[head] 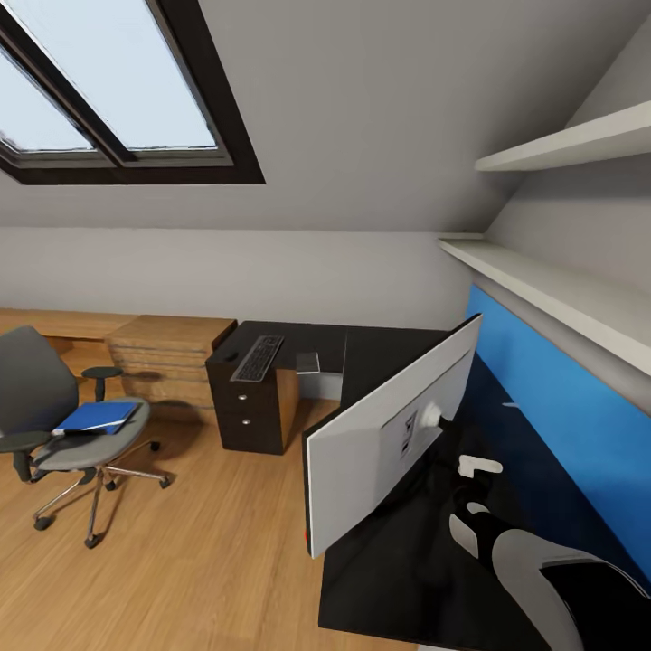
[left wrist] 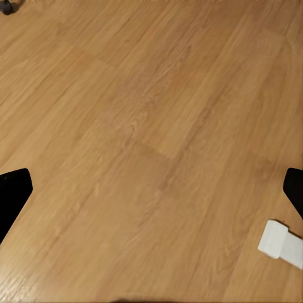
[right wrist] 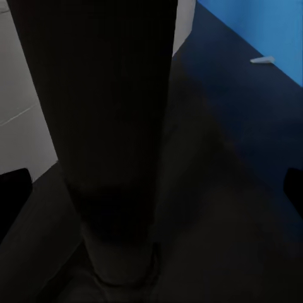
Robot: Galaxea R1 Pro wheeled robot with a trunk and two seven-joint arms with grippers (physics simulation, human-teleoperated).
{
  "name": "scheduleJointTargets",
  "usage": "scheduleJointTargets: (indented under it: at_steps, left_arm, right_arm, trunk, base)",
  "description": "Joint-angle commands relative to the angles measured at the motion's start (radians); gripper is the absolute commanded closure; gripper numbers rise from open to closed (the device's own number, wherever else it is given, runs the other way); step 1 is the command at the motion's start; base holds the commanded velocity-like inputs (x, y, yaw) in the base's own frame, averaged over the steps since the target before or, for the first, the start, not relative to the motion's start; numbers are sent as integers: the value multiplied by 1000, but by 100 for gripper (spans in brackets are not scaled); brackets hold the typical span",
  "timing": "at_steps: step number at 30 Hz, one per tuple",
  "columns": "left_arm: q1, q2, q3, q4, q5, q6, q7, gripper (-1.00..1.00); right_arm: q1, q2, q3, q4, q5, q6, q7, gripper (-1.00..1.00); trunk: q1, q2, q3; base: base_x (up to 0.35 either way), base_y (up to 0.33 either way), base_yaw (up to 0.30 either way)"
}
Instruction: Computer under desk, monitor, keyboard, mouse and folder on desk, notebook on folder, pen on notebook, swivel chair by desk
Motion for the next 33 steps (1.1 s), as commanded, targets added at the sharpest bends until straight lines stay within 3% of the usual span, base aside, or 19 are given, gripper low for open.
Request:
scheduleJointTargets:
  at_steps: [1, 33]
  left_arm:
    - [-1, 0, -9, 0, 2, -3, 9, -100]
    - [-1, -1, -10, 0, 1, -3, 9, -100]
  right_arm:
    - [-1, 0, 9, 2, -8, -4, -1, -100]
    - [-1, 0, 9, 2, -8, -4, -1, -100]
  trunk:
    - [1, -2, -2]
    - [1, -2, -2]
  base:
    - [156, 0, 0]
    - [60, 9, 0]
